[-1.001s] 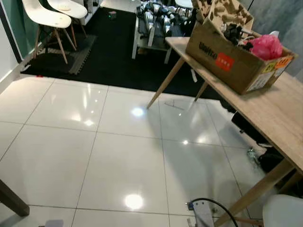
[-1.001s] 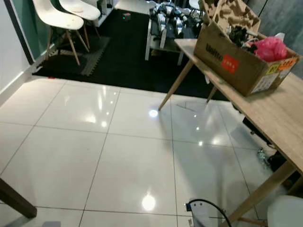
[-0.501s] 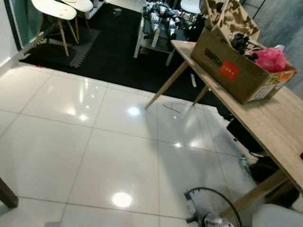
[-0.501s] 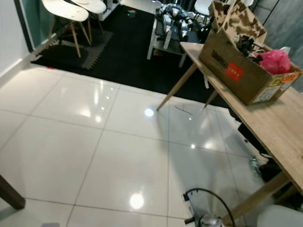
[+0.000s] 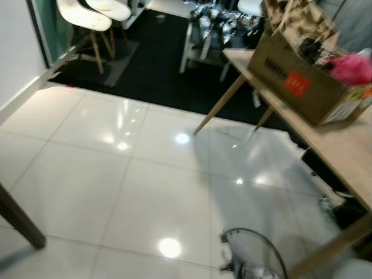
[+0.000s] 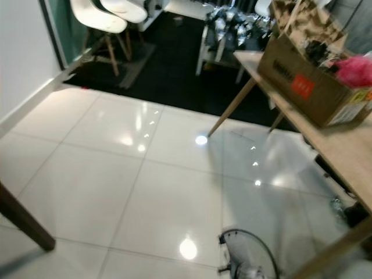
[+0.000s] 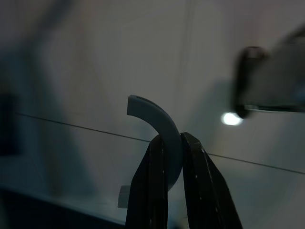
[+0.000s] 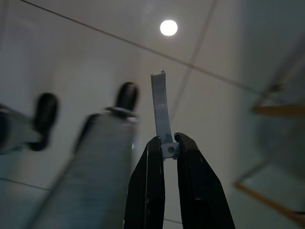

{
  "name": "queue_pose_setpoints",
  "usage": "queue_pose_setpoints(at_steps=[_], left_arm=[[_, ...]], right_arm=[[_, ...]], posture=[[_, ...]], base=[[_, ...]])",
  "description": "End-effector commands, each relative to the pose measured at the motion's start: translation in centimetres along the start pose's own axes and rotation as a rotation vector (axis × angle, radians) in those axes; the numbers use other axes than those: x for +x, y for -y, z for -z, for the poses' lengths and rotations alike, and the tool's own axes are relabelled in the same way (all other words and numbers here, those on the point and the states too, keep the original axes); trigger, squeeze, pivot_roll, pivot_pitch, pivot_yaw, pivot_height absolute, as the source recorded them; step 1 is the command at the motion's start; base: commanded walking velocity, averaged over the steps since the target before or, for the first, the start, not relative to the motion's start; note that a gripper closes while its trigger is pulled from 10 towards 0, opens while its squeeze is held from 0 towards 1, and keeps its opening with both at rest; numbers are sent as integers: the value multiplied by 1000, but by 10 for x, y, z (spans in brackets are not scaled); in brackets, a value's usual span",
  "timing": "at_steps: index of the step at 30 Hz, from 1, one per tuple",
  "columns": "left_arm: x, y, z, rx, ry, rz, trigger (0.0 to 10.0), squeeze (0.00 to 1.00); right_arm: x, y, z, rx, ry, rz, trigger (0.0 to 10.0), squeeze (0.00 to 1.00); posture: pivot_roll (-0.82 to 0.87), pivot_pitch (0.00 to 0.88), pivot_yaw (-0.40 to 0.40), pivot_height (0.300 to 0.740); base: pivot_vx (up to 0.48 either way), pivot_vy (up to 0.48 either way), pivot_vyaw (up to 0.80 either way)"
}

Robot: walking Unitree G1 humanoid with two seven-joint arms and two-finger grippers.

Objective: Picking trash to rubbish bin

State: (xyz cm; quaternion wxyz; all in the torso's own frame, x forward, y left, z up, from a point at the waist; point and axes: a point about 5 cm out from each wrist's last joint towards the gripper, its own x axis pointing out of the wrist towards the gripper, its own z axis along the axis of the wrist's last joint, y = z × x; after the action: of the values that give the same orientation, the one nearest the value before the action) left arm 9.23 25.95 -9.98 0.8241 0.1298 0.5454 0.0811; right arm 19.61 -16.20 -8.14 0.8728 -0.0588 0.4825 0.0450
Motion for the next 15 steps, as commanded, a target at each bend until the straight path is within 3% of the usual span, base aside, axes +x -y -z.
queue_pose_setpoints(at_steps=[1,4,8,9,11,15], left_arm=[[1,-20,-12,75,35,-22,10000,0],[3,-38,-39,144,105,-49,10000,0],[4,-47,-56,193,147,-65,10000,0],[4,-49,-74,224,196,-66,10000,0],[4,-44,-92,239,241,-47,10000,0],[5,-28,-103,210,272,12,10000,0]], right_arm=[[-2,-2,17,59,-42,17,10000,0],[-3,-6,26,99,-60,23,10000,0],[-3,-8,30,116,-68,27,10000,0],[-4,-8,33,123,-73,31,10000,0],[-4,-7,33,132,-72,36,10000,0],[-4,-5,33,131,-69,42,10000,0]], posture=[[254,69,22,740],[245,59,52,740],[240,56,62,740],[232,52,68,740],[227,49,65,740],[214,46,40,740]], base=[[0,0,0],[0,0,0],[0,0,0],[0,0,0],[0,0,0],[0,0,0]])
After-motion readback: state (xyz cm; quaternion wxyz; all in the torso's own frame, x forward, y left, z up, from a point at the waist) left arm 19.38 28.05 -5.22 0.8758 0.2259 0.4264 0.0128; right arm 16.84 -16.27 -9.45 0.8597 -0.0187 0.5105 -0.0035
